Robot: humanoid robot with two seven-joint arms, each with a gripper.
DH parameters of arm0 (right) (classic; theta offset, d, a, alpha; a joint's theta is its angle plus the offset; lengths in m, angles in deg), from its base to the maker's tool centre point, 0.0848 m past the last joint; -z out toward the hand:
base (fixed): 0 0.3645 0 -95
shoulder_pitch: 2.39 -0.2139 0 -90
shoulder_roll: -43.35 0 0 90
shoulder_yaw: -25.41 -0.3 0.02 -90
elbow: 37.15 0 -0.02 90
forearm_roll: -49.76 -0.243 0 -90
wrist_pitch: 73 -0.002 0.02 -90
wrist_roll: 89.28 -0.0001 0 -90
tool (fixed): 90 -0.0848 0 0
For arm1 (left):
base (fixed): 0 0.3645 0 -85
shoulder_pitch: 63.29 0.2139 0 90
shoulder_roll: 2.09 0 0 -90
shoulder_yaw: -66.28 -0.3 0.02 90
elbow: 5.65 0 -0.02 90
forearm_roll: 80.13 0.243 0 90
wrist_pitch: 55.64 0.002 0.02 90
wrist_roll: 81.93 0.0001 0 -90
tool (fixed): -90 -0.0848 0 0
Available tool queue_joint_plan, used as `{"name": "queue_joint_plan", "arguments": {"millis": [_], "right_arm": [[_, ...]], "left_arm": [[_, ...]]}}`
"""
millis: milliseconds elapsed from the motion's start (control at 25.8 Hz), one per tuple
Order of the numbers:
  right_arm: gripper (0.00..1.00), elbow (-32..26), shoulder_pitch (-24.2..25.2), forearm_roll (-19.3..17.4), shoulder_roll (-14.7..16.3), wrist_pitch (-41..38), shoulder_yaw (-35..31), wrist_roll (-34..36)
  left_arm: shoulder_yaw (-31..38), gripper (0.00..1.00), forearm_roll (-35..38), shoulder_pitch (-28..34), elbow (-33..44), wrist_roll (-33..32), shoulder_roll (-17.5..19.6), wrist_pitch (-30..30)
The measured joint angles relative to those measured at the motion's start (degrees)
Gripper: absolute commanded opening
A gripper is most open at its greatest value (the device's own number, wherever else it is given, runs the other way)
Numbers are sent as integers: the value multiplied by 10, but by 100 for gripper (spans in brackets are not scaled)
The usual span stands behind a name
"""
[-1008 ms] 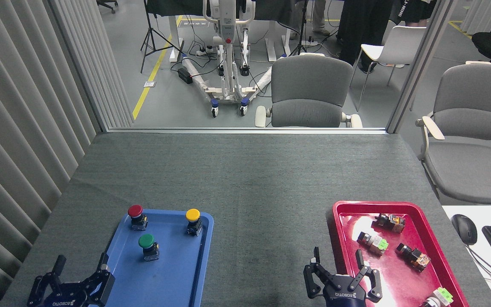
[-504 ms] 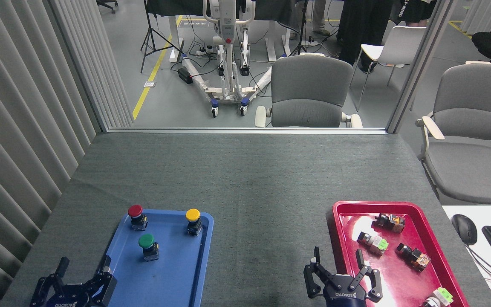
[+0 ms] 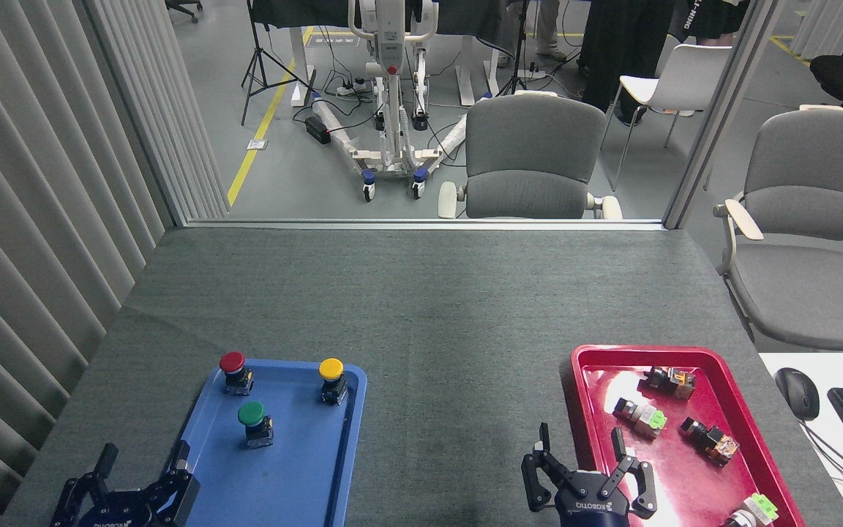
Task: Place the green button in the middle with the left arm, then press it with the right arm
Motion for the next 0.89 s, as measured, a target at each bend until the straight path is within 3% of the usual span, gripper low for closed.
{"name": "queue_joint_plan", "arguments": {"millis": [543, 891], "right_arm": [[99, 0, 0, 0, -1, 0, 0, 0], [99, 0, 0, 0, -1, 0, 0, 0]], "left_arm": [[-1, 99, 2, -3, -10, -2, 1, -1], [-48, 99, 6, -24, -45, -27, 0, -1]]}}
